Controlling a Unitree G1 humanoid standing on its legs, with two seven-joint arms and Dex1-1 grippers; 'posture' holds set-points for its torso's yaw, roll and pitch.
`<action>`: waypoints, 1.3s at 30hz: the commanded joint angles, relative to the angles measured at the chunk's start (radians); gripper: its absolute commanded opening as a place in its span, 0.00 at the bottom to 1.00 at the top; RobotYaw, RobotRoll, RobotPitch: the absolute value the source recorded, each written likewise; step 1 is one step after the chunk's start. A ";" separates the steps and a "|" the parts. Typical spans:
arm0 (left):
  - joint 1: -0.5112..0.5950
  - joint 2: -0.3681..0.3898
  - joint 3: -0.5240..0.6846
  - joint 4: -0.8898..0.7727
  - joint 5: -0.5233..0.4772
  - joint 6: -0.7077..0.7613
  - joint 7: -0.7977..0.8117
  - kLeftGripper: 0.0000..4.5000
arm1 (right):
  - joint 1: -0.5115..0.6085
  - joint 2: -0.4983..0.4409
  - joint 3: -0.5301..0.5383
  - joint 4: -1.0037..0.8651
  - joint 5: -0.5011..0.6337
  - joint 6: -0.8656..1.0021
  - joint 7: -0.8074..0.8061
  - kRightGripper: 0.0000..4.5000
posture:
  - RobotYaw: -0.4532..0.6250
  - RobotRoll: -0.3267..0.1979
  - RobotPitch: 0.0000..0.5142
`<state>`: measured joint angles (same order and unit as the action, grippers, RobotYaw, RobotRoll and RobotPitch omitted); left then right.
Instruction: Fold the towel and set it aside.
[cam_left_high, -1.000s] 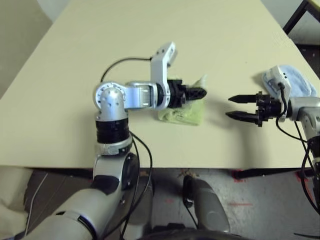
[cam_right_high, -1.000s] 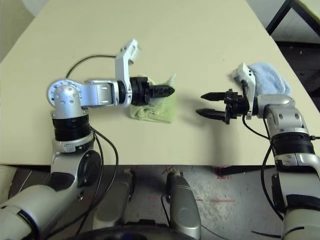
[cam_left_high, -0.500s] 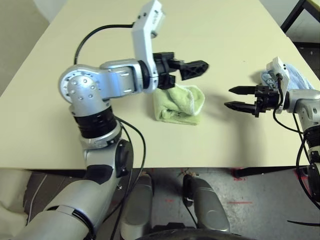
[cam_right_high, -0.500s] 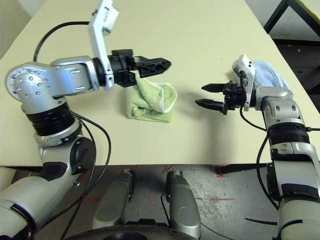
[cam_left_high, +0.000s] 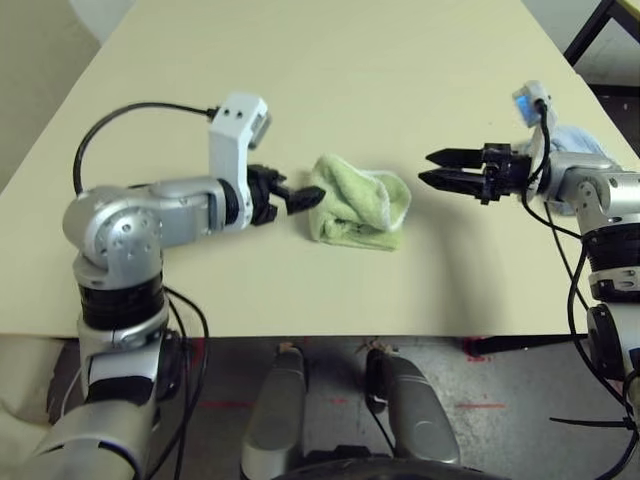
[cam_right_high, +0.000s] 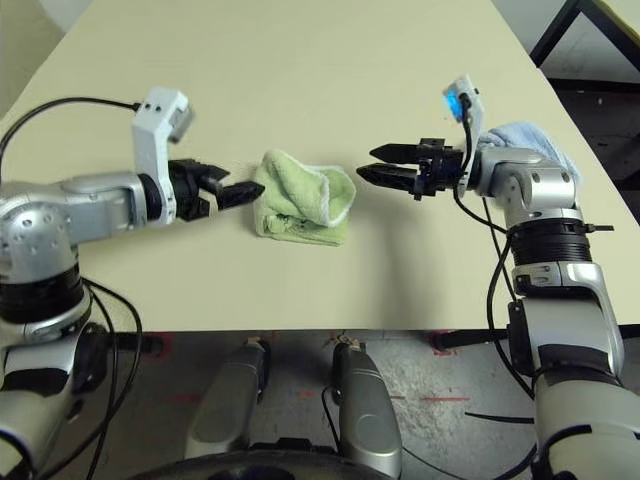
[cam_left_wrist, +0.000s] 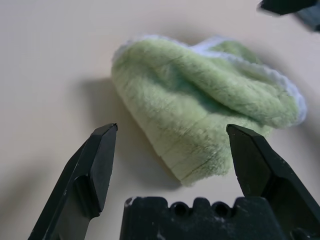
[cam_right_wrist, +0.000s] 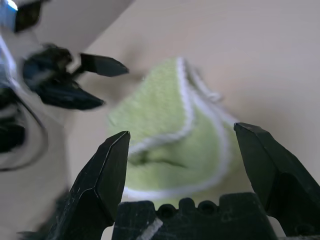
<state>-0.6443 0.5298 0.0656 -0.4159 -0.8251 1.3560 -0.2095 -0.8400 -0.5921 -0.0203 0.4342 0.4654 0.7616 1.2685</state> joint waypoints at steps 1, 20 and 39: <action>0.045 0.036 -0.040 -0.035 0.043 -0.120 -0.099 0.99 | -0.019 0.019 -0.009 -0.041 0.047 0.155 -0.061 1.00 | 0.62 0.62 0.33; 0.072 0.036 -0.089 -0.032 0.135 -0.227 -0.199 0.99 | -0.061 0.134 0.008 -0.043 0.143 0.516 -0.261 1.00 | 0.63 0.62 0.33; 0.057 0.009 -0.110 -0.031 0.168 -0.227 -0.215 1.00 | -0.063 0.158 0.003 -0.020 0.144 0.549 -0.325 0.63 | 0.62 0.62 0.29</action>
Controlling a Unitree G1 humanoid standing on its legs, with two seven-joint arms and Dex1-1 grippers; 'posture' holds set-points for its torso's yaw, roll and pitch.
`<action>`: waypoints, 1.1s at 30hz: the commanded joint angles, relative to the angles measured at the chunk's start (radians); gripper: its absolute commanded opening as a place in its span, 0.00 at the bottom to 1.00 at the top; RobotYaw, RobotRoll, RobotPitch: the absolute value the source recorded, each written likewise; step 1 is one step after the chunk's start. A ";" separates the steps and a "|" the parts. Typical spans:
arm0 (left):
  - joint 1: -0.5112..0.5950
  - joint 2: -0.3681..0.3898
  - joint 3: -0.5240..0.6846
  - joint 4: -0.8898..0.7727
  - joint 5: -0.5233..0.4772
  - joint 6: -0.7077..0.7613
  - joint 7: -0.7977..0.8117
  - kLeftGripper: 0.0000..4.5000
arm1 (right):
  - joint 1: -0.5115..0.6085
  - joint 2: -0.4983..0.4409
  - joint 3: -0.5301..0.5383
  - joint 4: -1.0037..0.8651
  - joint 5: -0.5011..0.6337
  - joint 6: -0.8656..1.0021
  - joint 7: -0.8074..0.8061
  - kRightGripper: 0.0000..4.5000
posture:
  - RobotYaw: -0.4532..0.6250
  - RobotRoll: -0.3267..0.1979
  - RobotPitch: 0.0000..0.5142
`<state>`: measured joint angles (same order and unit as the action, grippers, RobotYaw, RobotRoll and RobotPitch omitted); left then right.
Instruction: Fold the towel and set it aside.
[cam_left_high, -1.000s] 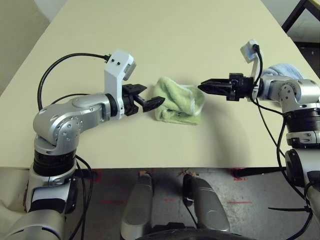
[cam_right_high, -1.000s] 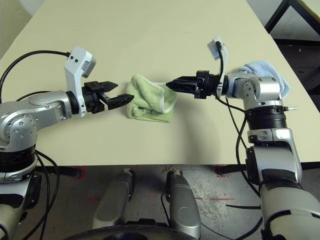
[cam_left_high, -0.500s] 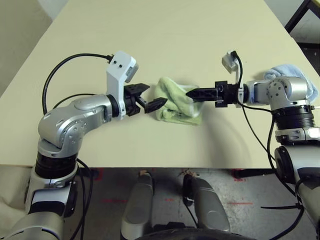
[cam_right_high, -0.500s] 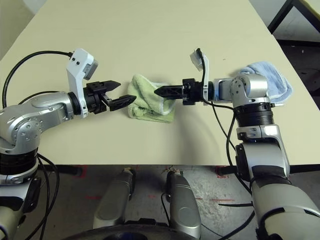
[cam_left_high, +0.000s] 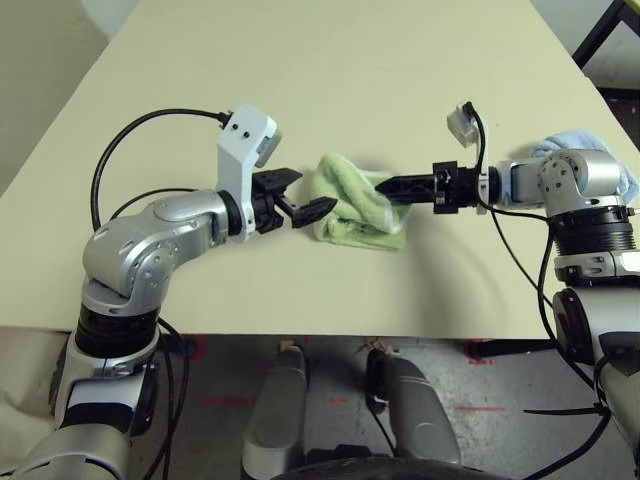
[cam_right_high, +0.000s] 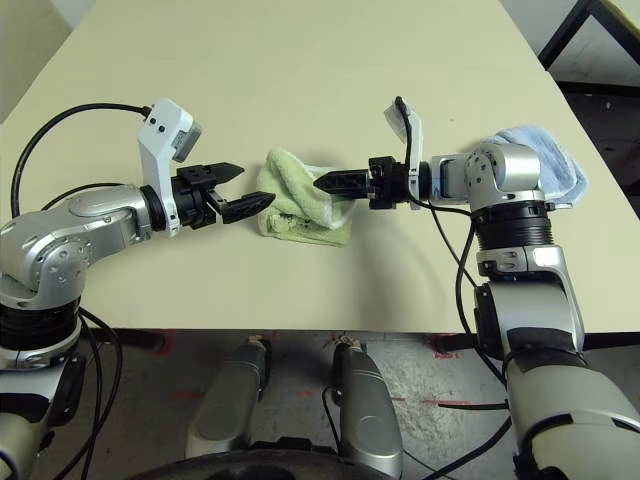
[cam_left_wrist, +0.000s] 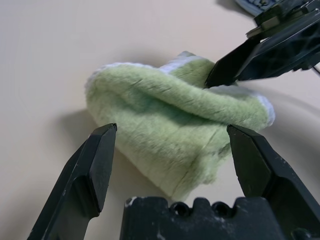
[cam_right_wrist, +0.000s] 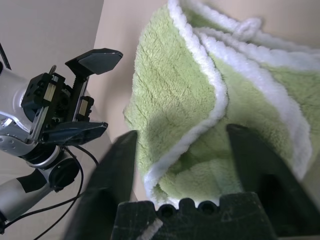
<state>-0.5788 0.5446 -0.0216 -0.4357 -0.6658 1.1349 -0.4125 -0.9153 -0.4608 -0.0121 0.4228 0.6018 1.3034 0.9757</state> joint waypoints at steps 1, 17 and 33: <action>-0.010 -0.006 -0.023 -0.010 0.011 -0.007 -0.014 1.00 | 0.012 0.037 -0.009 -0.009 0.008 0.007 -0.041 0.54 | 0.62 0.62 0.29; -0.009 -0.017 -0.030 -0.008 0.034 -0.014 -0.030 1.00 | -0.021 0.024 -0.039 0.062 -0.018 -0.078 -0.075 0.00 | 0.63 0.62 0.28; -0.010 -0.024 -0.037 -0.011 0.041 -0.014 -0.041 1.00 | -0.065 -0.059 -0.036 0.199 -0.097 -0.228 -0.054 0.00 | 0.62 0.62 0.28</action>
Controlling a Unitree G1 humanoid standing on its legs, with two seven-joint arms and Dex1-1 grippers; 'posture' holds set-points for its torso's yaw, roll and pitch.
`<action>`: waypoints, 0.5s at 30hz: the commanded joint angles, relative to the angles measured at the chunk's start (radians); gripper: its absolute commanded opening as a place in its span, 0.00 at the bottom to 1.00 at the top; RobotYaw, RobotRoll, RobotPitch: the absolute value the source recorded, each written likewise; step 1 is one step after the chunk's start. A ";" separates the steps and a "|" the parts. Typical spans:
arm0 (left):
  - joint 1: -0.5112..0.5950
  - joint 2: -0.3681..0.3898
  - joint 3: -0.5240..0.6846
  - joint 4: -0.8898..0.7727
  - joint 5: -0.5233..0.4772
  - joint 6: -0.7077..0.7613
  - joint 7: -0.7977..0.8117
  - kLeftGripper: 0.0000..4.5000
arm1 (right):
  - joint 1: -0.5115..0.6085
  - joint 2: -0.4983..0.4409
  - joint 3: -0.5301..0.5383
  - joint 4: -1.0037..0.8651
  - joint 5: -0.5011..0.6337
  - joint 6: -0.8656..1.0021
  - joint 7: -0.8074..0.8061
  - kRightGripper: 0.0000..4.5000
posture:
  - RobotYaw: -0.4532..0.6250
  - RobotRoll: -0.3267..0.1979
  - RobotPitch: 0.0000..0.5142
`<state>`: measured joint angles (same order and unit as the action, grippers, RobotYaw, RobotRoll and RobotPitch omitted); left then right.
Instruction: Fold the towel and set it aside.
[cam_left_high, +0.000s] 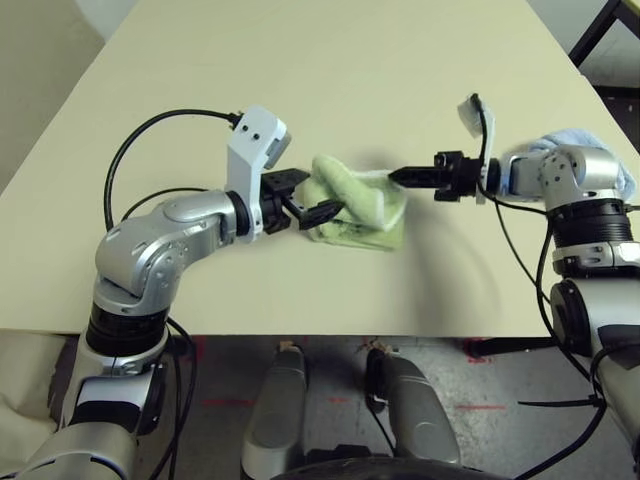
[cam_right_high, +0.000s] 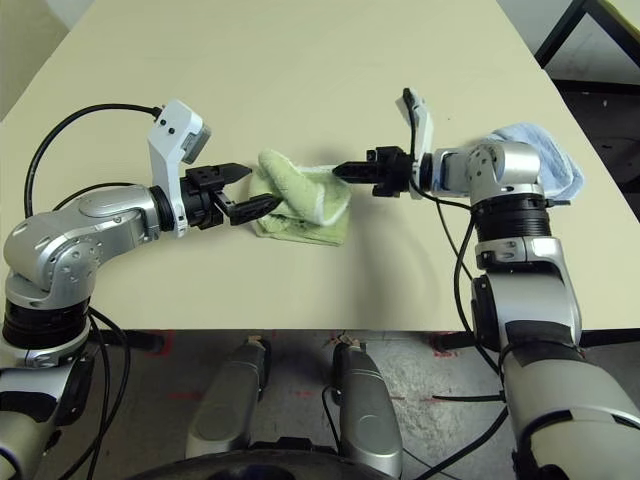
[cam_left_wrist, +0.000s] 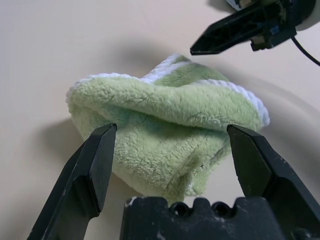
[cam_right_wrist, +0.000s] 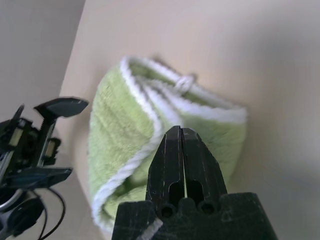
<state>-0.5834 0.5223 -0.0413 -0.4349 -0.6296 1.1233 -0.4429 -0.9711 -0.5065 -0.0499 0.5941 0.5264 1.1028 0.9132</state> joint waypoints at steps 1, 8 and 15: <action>-0.005 0.000 -0.017 -0.012 0.005 -0.002 -0.012 1.00 | -0.013 -0.012 -0.005 0.030 -0.016 -0.017 0.009 0.00 | 0.62 0.62 0.28; -0.006 0.000 -0.018 -0.007 0.011 -0.002 -0.016 1.00 | -0.018 -0.037 0.011 -0.045 0.055 0.141 0.092 0.10 | 0.62 0.62 0.29; -0.005 -0.001 -0.020 -0.006 0.011 -0.002 -0.021 1.00 | -0.025 -0.071 0.016 -0.097 0.072 0.178 0.142 0.67 | 0.61 0.62 0.31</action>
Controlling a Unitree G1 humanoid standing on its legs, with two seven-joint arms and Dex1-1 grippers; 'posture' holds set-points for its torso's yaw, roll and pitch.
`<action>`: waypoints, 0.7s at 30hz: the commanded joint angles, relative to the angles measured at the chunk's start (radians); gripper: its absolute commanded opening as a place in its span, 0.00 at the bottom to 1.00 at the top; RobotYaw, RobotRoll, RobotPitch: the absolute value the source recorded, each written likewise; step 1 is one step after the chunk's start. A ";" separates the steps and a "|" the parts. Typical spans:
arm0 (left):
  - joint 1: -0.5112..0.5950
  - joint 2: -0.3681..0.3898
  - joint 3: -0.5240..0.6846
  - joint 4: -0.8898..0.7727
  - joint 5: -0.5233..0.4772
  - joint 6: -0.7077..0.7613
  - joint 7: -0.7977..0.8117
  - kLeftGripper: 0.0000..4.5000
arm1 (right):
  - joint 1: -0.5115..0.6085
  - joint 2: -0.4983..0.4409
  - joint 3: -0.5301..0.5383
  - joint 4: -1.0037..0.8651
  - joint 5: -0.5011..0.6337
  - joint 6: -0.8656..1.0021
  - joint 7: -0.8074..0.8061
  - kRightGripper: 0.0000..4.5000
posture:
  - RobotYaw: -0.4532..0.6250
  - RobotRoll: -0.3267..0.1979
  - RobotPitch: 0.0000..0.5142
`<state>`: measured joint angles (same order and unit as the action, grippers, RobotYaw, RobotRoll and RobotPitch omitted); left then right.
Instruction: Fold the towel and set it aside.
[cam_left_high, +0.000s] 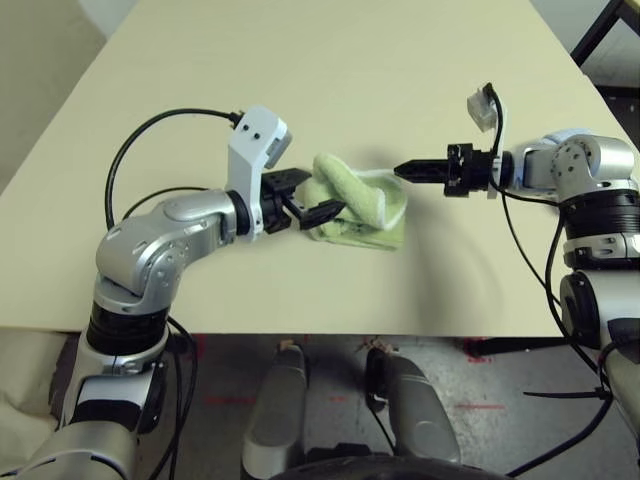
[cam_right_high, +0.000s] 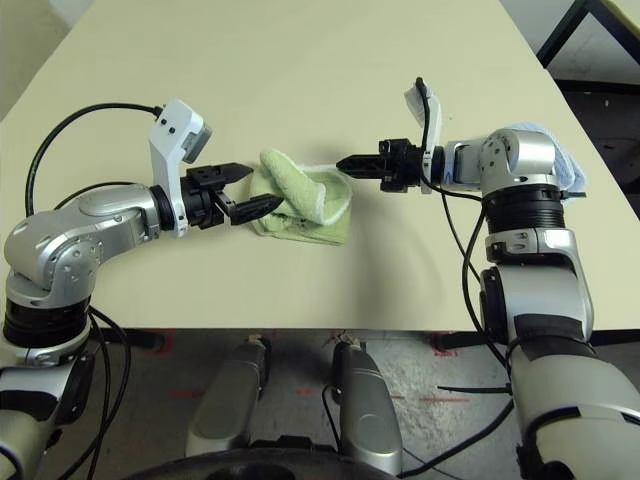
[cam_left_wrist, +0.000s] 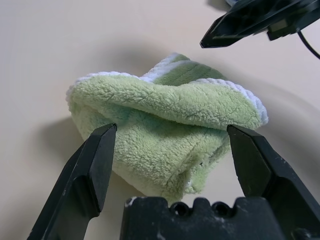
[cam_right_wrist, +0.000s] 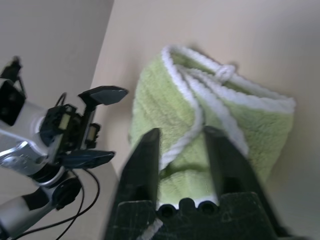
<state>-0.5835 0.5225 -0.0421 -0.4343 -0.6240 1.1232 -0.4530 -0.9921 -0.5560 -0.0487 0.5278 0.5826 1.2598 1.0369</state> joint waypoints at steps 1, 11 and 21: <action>-0.004 -0.001 -0.019 -0.007 0.006 -0.002 -0.012 1.00 | -0.005 -0.026 0.016 -0.040 0.021 0.030 0.027 0.76 | 0.61 0.62 0.31; 0.003 -0.003 -0.019 -0.012 0.004 0.001 -0.013 1.00 | 0.040 -0.027 0.007 -0.140 0.090 0.147 0.038 0.99 | 0.61 0.62 0.33; 0.007 -0.001 -0.016 -0.016 0.001 0.007 -0.011 1.00 | 0.102 0.016 -0.015 -0.209 0.135 0.217 -0.031 0.99 | 0.61 0.62 0.35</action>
<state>-0.5833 0.5219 -0.0434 -0.4347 -0.6244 1.1233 -0.4574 -0.9103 -0.5402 -0.0538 0.3420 0.7041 1.4652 1.0226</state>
